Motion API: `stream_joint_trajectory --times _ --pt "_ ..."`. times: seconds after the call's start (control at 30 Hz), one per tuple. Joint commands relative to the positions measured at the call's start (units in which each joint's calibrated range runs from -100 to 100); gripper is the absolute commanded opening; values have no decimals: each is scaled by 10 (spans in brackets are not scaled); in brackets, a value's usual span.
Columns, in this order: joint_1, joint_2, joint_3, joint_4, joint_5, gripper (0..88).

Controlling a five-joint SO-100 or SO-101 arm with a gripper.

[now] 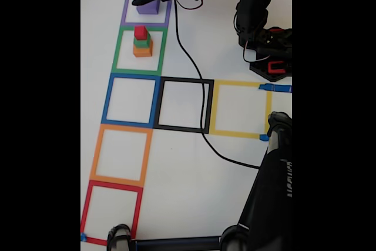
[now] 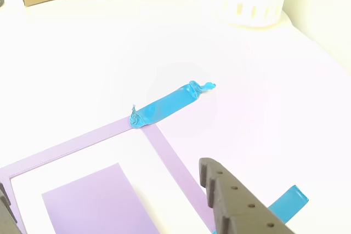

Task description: Tower of hanoi

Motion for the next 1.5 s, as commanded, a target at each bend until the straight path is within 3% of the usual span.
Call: stream_joint_trajectory --times 0.0,0.93,1.47 --pt "6 33 2 -69 0 444" --pt "-16 226 3 -288 0 421" --pt "-36 257 14 -314 0 397"
